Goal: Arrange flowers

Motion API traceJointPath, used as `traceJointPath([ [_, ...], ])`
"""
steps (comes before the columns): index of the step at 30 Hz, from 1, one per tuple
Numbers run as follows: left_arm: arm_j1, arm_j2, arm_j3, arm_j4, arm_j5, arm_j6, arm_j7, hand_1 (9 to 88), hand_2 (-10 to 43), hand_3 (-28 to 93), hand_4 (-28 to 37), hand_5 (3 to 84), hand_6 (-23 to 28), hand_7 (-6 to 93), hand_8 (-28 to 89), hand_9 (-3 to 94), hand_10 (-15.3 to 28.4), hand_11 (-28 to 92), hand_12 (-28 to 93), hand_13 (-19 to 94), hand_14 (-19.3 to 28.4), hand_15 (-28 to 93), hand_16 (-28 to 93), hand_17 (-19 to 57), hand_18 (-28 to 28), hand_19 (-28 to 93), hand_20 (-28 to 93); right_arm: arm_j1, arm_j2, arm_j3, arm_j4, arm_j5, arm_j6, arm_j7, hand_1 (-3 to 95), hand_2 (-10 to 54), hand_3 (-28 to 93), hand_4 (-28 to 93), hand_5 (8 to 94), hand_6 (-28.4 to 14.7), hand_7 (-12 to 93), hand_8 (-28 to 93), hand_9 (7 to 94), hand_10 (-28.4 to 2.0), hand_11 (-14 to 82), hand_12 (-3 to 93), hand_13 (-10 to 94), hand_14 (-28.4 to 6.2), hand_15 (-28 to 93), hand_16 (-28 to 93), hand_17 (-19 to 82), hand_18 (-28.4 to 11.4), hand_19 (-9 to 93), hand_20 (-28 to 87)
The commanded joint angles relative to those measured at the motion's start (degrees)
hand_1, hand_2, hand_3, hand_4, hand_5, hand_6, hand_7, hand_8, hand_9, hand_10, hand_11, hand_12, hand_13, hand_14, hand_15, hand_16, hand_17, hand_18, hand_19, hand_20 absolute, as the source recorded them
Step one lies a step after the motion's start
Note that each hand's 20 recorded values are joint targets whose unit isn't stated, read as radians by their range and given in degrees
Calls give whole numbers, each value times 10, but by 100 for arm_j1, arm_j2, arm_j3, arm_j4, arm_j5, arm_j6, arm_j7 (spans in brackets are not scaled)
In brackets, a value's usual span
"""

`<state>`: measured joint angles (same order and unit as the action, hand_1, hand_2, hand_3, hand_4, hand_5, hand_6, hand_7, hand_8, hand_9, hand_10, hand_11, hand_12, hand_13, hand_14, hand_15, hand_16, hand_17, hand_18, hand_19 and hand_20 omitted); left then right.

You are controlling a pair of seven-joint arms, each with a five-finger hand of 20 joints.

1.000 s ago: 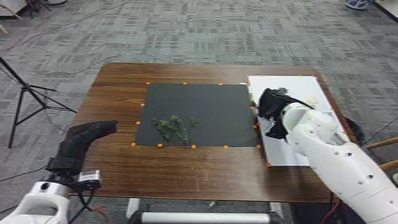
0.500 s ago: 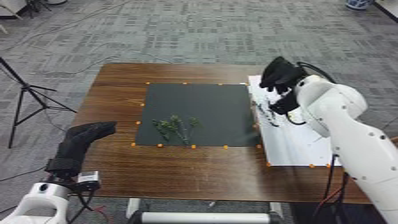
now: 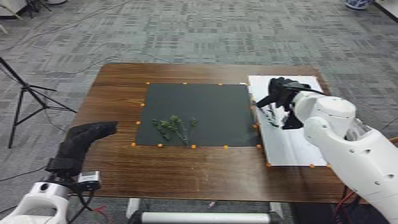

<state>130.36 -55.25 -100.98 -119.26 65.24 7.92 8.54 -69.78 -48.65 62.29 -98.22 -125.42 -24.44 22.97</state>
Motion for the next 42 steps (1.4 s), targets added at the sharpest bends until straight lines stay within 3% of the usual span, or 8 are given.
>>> traceJointPath([
  [1,-15,-84,0,-44,89,-144,-79,234,-2,680,-271,568,-5,139,-93,530,144,187,116,402,171,137,14,38,132,104,166,-356,-245,17,70,-278,-364,132,277,-95,480,-64,558,-139,126,7,732,-216,127,201,937,-40,478,334,696,-58,893,439],
  [10,-85,-96,32,-13,88,-224,-107,240,-3,674,-267,571,-5,138,-93,531,145,187,115,403,171,137,14,38,132,104,165,-490,-610,-100,503,-138,43,318,320,-95,481,-63,573,-157,113,14,749,-223,135,202,937,-39,490,326,703,-56,890,437],
  [12,-86,-95,35,-15,76,-195,-100,241,-2,673,-266,571,-5,138,-93,531,144,187,115,403,171,137,14,38,132,104,166,-468,-624,-163,602,108,448,419,369,-95,488,-61,577,-153,126,15,762,-215,151,205,937,-36,503,316,707,-55,893,433],
  [15,-109,-100,51,-7,72,-222,-122,241,-2,673,-265,570,-5,138,-93,531,144,187,115,403,171,136,14,38,132,105,166,-511,-628,-205,731,134,1130,323,472,-95,530,-91,571,-128,242,-7,802,-192,201,222,937,-27,550,283,720,-51,912,429],
  [18,-102,-110,51,-4,80,-249,-134,241,-2,672,-264,570,-4,137,-92,531,144,187,115,403,171,136,14,39,132,104,165,-534,-635,-172,737,160,1303,294,655,-95,422,-48,565,-92,330,246,880,-140,181,361,937,-20,589,254,735,-46,924,419],
  [21,-117,-102,59,3,42,-217,-132,241,-2,672,-263,569,-4,137,-92,530,144,187,115,403,172,136,14,38,132,103,165,-535,-632,-122,709,350,1339,282,718,-95,436,-30,559,-78,366,289,904,-128,196,392,937,-14,604,245,741,-39,926,415],
  [31,-106,-73,29,-20,1,-205,-120,241,-1,671,-261,566,3,133,-91,530,145,186,115,402,172,137,15,37,133,107,167,-413,-652,506,14,2412,1506,628,706,-83,500,-13,574,-74,445,254,894,-134,275,360,937,-8,620,234,753,-35,920,429],
  [42,-168,-29,44,-5,21,-265,-110,240,-2,673,-263,564,4,133,-89,530,146,186,115,401,173,135,14,37,132,107,168,-432,-723,289,-606,1925,1375,293,698,-92,520,-8,586,-77,471,226,902,-138,273,358,937,-8,623,230,757,-35,919,429],
])
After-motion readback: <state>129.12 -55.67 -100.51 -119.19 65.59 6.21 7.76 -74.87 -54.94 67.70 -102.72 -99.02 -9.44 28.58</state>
